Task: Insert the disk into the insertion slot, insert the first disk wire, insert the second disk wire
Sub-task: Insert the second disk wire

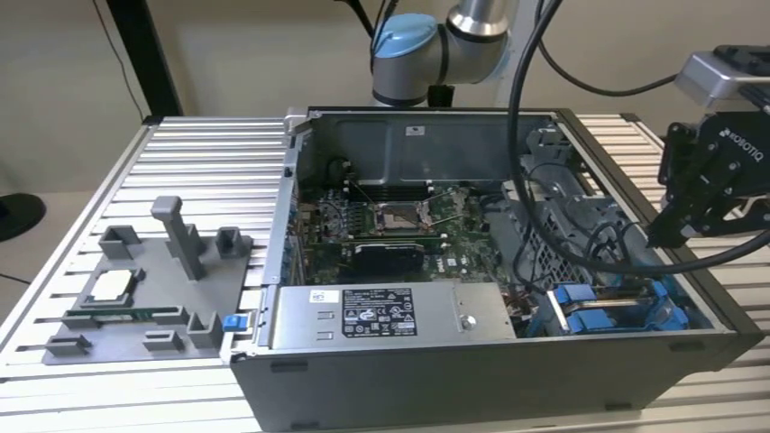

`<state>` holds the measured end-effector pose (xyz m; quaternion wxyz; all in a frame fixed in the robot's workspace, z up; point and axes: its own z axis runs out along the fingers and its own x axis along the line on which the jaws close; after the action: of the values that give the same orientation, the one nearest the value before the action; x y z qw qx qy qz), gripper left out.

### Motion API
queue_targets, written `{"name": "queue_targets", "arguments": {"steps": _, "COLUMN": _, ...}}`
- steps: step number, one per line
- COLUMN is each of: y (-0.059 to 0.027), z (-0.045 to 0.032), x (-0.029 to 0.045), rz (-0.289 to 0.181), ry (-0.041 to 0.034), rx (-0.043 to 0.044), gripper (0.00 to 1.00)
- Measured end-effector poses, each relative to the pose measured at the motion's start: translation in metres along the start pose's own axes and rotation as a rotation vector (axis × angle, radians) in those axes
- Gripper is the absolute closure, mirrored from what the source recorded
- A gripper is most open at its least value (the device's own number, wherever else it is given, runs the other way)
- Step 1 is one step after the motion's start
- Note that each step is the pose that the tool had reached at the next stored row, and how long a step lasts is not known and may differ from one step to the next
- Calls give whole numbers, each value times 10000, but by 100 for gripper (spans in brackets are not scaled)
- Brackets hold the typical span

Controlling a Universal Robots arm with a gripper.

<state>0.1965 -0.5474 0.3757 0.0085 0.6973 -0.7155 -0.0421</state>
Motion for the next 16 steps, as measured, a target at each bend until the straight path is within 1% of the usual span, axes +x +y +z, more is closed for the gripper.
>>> {"name": "queue_targets", "arguments": {"steps": 5, "y": -2, "z": 19, "x": 1, "rz": 17, "ry": -40, "rx": 0, "gripper": 0}}
{"name": "queue_targets", "arguments": {"steps": 11, "y": -3, "z": 40, "x": 2, "rz": 36, "ry": -64, "rx": 0, "gripper": 0}}
{"name": "queue_targets", "arguments": {"steps": 13, "y": -4, "z": 44, "x": 2, "rz": 38, "ry": -111, "rx": -1, "gripper": 0}}
{"name": "queue_targets", "arguments": {"steps": 16, "y": -4, "z": 47, "x": 2, "rz": 38, "ry": -232, "rx": -4, "gripper": 0}}
